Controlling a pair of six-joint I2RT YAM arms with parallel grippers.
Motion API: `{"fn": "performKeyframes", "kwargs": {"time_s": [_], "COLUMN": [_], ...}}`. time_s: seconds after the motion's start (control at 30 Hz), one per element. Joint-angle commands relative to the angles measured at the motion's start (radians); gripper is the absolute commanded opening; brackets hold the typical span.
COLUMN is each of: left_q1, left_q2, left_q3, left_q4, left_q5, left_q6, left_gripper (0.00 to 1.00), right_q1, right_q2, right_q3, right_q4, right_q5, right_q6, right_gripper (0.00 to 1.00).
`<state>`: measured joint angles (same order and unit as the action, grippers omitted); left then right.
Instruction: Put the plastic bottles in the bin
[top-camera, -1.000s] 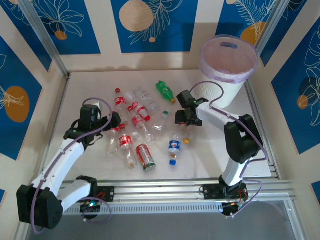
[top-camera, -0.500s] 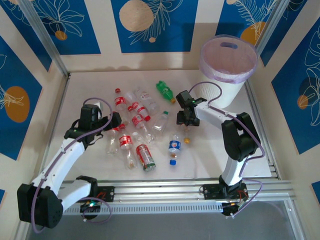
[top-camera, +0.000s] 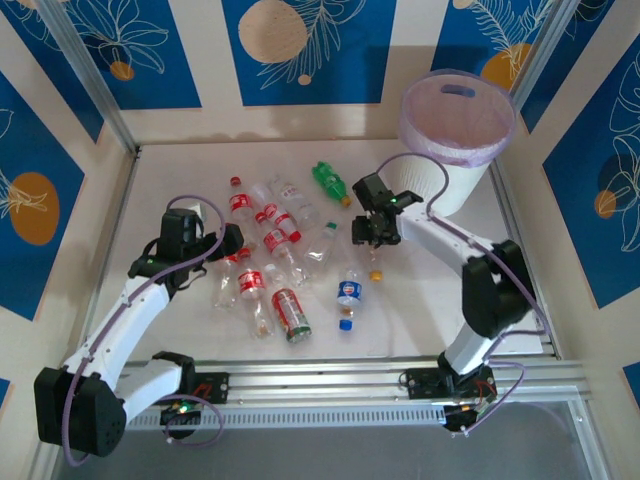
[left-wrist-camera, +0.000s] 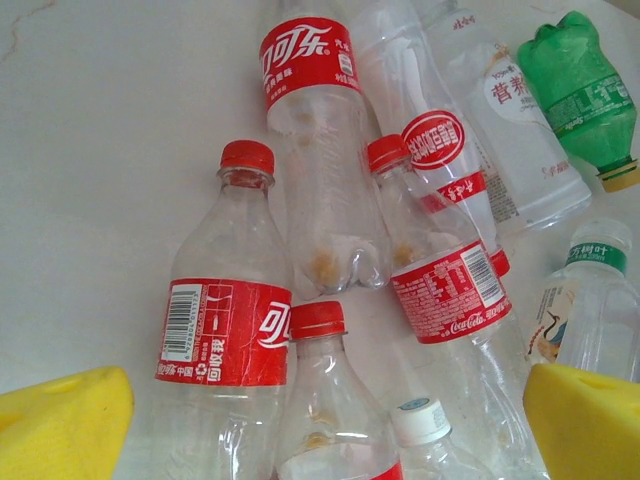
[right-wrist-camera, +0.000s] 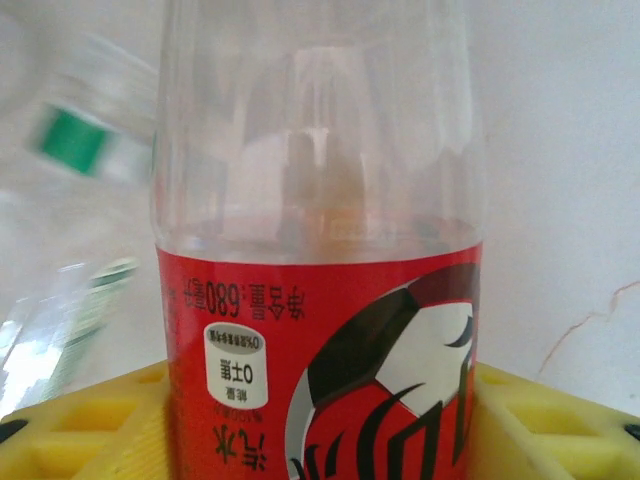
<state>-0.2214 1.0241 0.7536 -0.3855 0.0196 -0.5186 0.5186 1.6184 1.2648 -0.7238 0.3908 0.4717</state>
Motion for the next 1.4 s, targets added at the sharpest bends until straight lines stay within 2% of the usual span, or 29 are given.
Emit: {"fn": "performKeyframes", "kwargs": {"time_s": [0.0, 0.17, 0.3, 0.47, 0.7, 0.87, 1.13, 1.37], "left_q1": [-0.01, -0.008, -0.007, -0.008, -0.008, -0.008, -0.007, -0.008], "left_q2": [-0.007, 0.007, 0.023, 0.033, 0.033, 0.01, 0.0, -0.023], "left_q3": [0.0, -0.002, 0.006, 0.011, 0.018, 0.006, 0.0, -0.003], "left_q4": [0.026, 0.067, 0.091, 0.115, 0.116, 0.108, 0.093, 0.058], "left_q5": [0.023, 0.043, 0.061, 0.071, 0.086, 0.082, 0.077, 0.048], "left_q6": [-0.009, -0.034, -0.053, -0.073, -0.085, -0.088, -0.086, -0.068], "left_gripper": [1.0, 1.0, 1.0, 1.0, 1.0, 1.0, 1.0, 1.0], "right_q1": [0.016, 0.022, 0.012, -0.083, -0.336, -0.466, -0.518, -0.579], "right_q2": [-0.146, -0.304, -0.377, -0.378, -0.315, -0.234, -0.051, 0.082], "right_q3": [0.082, 0.19, 0.31, 0.409, 0.485, 0.542, 0.623, 0.701], "right_q4": [-0.066, -0.081, -0.042, 0.068, 0.268, 0.336, 0.392, 0.35], "right_q5": [-0.061, -0.109, -0.084, -0.03, -0.14, -0.207, -0.129, -0.144], "right_q6": [-0.091, -0.174, -0.248, -0.308, -0.221, -0.15, -0.2, -0.207], "right_gripper": [0.59, 0.57, 0.56, 0.56, 0.54, 0.51, 0.5, 0.5]}}
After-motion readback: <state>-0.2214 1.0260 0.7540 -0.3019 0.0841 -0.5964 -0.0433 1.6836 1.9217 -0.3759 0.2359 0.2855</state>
